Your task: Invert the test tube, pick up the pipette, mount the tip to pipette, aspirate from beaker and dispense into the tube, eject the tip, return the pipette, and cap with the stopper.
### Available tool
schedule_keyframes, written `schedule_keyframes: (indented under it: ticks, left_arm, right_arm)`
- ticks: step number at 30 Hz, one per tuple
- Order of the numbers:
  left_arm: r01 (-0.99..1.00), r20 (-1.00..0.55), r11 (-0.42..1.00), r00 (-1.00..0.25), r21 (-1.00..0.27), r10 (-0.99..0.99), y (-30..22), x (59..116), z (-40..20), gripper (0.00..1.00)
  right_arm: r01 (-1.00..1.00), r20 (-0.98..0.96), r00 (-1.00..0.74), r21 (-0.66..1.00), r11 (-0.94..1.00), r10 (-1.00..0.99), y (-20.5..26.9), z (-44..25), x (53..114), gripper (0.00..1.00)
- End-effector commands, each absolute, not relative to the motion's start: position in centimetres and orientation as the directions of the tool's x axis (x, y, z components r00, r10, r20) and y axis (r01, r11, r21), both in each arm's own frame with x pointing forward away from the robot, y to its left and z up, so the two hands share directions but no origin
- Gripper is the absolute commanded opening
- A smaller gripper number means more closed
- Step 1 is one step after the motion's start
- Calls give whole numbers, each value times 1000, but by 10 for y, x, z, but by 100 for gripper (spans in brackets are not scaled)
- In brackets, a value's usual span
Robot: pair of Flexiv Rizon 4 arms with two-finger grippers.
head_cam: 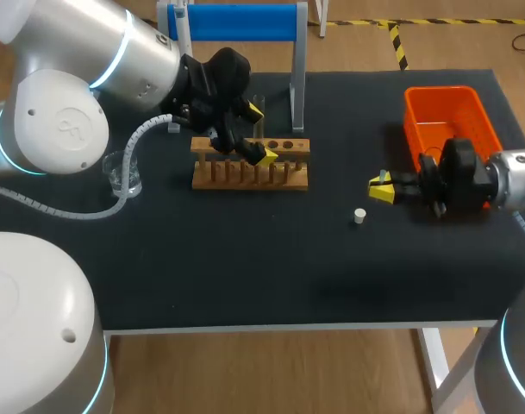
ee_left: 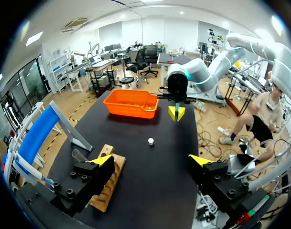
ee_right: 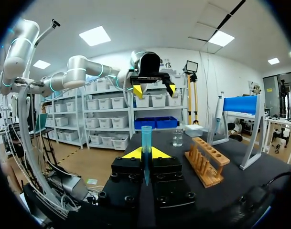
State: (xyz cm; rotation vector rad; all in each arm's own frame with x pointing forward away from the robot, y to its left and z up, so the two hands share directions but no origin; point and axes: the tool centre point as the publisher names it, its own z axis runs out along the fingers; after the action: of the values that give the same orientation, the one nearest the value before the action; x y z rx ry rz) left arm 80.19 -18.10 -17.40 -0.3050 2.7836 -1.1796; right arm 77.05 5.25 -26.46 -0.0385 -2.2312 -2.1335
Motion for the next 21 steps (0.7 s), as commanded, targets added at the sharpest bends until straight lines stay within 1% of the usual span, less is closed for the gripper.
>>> schedule_keyframes:
  ticks: [1, 10, 16, 19, 21]
  left_arm:
    - [-145, -15, 682, -974, -717, -224, -181, 802, -173, 100]
    - [-145, -15, 682, -974, -717, -224, -181, 802, -173, 100]
    - [-279, -16, 652, -913, -705, -408, -132, 841, -186, 100]
    - [-337, -19, 585, -856, -738, -517, -107, 861, -186, 100]
    - [-379, -43, 573, -808, -726, -588, -92, 873, -188, 100]
  right_arm:
    - [55, 56, -998, 997, 48, -18, 52, -264, 770, 0]
    - [55, 56, -998, 997, 48, -18, 52, -264, 770, 0]
    - [55, 56, -998, 997, 48, -18, 52, -264, 770, 0]
    - [55, 56, -998, 997, 48, -18, 52, -264, 770, 0]
    - [55, 56, -998, 997, 48, -18, 52, -264, 770, 0]
